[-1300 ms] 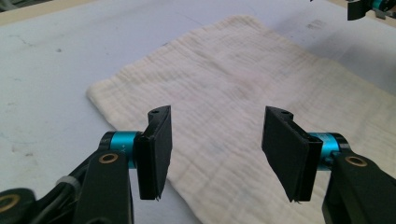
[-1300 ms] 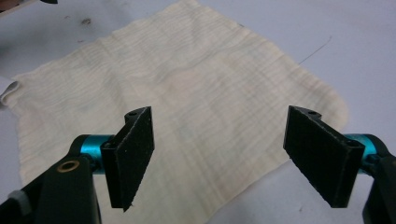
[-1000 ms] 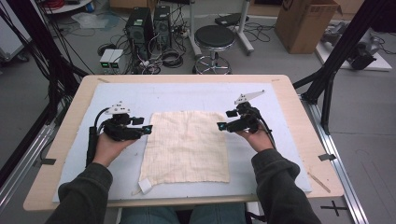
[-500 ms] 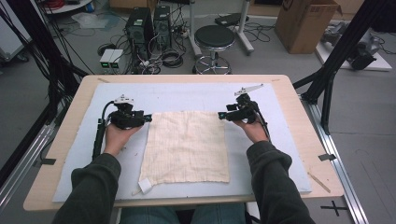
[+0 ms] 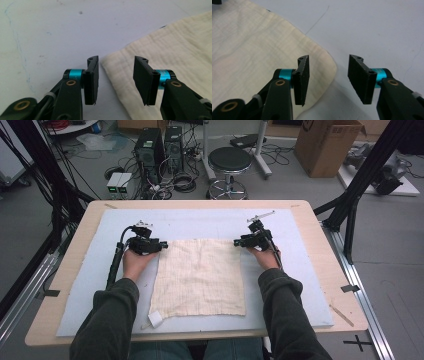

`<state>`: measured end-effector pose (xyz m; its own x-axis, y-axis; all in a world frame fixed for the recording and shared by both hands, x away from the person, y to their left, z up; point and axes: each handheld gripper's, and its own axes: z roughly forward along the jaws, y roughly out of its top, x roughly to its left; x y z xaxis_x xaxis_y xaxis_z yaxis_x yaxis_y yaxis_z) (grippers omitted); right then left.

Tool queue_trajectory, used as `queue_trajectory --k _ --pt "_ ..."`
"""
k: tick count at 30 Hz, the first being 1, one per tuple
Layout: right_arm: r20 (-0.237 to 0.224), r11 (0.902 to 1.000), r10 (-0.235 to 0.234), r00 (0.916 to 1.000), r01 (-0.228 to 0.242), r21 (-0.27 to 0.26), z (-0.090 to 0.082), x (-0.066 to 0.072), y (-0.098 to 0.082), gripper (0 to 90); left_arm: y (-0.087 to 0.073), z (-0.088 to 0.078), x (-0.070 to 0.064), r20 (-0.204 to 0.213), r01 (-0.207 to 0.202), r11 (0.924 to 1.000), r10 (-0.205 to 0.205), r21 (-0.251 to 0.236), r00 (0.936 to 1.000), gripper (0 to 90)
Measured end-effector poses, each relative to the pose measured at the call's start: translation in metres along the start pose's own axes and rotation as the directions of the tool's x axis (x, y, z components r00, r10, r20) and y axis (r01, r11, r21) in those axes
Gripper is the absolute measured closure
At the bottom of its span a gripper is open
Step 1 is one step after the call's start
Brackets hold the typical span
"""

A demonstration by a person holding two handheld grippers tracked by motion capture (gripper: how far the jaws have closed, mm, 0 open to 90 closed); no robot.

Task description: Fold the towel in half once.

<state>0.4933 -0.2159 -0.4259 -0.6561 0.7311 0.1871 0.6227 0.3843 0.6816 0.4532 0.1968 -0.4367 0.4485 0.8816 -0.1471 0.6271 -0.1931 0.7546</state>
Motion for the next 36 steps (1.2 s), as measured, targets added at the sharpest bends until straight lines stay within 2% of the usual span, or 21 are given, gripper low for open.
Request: queue_trajectory --k 2,5,7,9,10,11,14,16,18,24,27,31,35,36 --pt "0.008 0.9999 0.005 1.0 -0.005 0.011 0.003 -0.002 -0.001 55.3 -0.001 0.003 0.0 -0.014 0.02 0.9998 -0.02 -0.006 0.9997 52.7" --pt "0.01 0.9989 0.039 0.9992 -0.039 0.026 0.006 -0.004 -0.004 56.7 -0.001 0.007 0.0 -0.023 0.046 0.999 -0.046 -0.001 0.9987 53.3" --pt "0.014 0.9982 0.052 0.9985 -0.053 0.027 0.007 -0.004 -0.004 58.3 0.0 0.008 -0.002 -0.04 0.04 0.9992 -0.04 -0.002 0.9984 55.3" --pt "0.026 0.9988 0.038 0.9989 -0.039 0.029 0.008 -0.002 -0.004 60.1 0.0 0.01 -0.004 -0.032 0.037 0.9993 -0.037 -0.005 0.9988 57.1" --pt "0.03 0.9988 0.037 0.9989 -0.038 0.031 0.008 -0.001 -0.004 62.0 0.0 0.01 -0.006 -0.029 0.025 0.9997 -0.025 -0.002 0.9993 60.0" --pt "0.025 0.9992 0.026 0.9994 -0.026 0.03 0.009 -0.001 -0.003 64.5 0.0 0.01 -0.008 -0.047 0.009 1.0 -0.009 0.0 0.9989 62.5" --pt "0.022 0.9991 0.02 0.9996 -0.021 0.036 0.01 0.002 -0.003 72.5 0.0 0.01 -0.009 -0.05 0.001 1.0 0.0 0.009 0.9988 75.1" --pt "0.004 0.999 0.015 0.9999 -0.016 0.043 0.011 0.003 -0.003 78.4 0.0 0.01 -0.008 -0.035 0.009 0.9999 -0.009 0.012 0.9993 83.4" --pt "-0.017 0.9987 0.01 0.9998 -0.009 0.049 0.011 0.003 -0.003 82.8 0.0 0.009 -0.007 -0.022 0.011 0.9998 -0.01 0.017 0.9997 85.9" --pt "-0.05 0.9989 0.02 0.9986 -0.018 0.042 0.012 0.006 -0.002 85.2 0.002 0.004 -0.006 -0.017 -0.004 1.0 0.004 0.006 0.9998 87.0" --pt "-0.043 0.9997 0.001 0.9991 0.0 0.026 0.009 0.007 0.001 85.6 0.005 -0.001 -0.004 -0.017 0.013 0.9997 -0.013 -0.021 0.9998 87.1" --pt "-0.044 1.0 0.004 0.999 -0.004 0.005 0.003 0.007 0.006 85.7 0.01 -0.008 -0.003 -0.015 0.007 0.9992 -0.008 -0.038 0.9999 87.2" --pt "-0.036 0.9995 -0.021 0.9991 0.021 -0.026 -0.005 0.01 0.016 85.7 0.018 -0.016 -0.002 -0.009 0.007 0.9978 -0.008 -0.066 0.9999 87.2" --pt "-0.042 0.9996 -0.012 0.9991 0.011 -0.027 -0.007 0.01 0.019 85.7 0.02 -0.019 -0.002 -0.009 0.006 0.9968 -0.007 -0.079 0.9999 87.3"
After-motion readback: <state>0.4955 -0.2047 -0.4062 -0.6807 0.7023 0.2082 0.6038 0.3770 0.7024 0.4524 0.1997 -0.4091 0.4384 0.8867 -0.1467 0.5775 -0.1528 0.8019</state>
